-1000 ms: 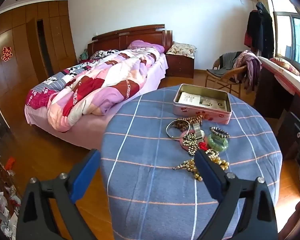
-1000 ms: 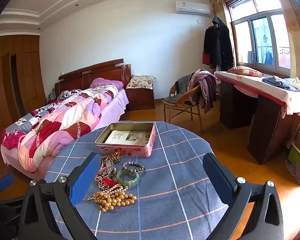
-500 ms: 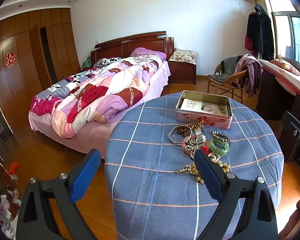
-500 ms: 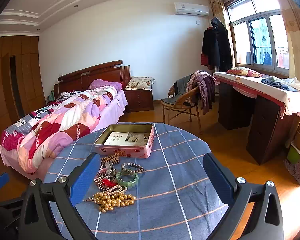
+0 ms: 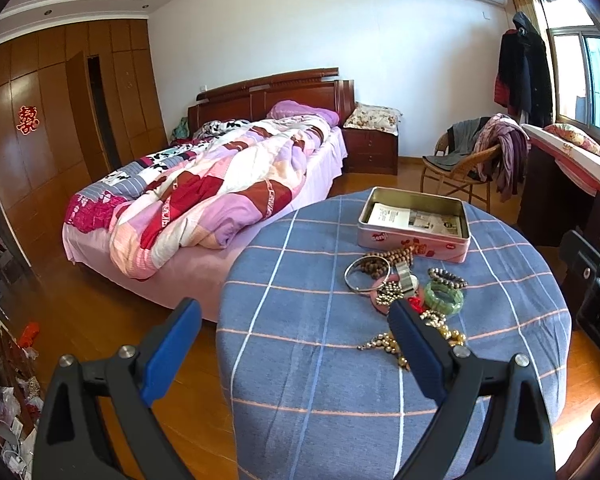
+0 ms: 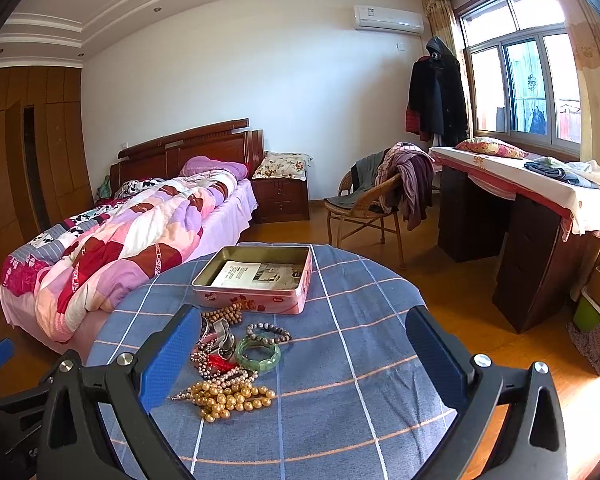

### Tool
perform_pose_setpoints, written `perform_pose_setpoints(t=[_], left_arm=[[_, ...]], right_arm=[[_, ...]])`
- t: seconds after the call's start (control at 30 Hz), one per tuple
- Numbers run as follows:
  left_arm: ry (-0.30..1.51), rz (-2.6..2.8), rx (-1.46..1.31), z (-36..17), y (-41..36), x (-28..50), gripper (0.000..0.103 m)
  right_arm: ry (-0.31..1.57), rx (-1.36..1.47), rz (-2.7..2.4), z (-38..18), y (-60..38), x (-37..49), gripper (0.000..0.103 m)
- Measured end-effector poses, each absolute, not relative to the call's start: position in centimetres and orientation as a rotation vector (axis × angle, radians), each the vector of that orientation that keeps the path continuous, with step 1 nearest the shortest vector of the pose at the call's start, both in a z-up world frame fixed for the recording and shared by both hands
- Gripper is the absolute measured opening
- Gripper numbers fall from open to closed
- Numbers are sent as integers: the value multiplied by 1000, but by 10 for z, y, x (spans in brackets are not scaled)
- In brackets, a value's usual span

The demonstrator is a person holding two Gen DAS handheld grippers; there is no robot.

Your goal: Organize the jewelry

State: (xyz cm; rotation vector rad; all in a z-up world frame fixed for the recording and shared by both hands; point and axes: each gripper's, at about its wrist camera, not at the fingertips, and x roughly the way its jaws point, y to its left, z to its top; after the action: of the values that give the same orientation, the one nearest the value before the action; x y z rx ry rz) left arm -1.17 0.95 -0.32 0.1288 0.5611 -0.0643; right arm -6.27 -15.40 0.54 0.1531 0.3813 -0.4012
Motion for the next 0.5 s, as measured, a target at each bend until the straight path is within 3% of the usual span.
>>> perform_pose_setpoints(t=[0.5], left_arm=[[552, -63, 120, 0, 11, -12, 96]], right_arm=[[380, 156, -396, 5, -152, -63, 102]])
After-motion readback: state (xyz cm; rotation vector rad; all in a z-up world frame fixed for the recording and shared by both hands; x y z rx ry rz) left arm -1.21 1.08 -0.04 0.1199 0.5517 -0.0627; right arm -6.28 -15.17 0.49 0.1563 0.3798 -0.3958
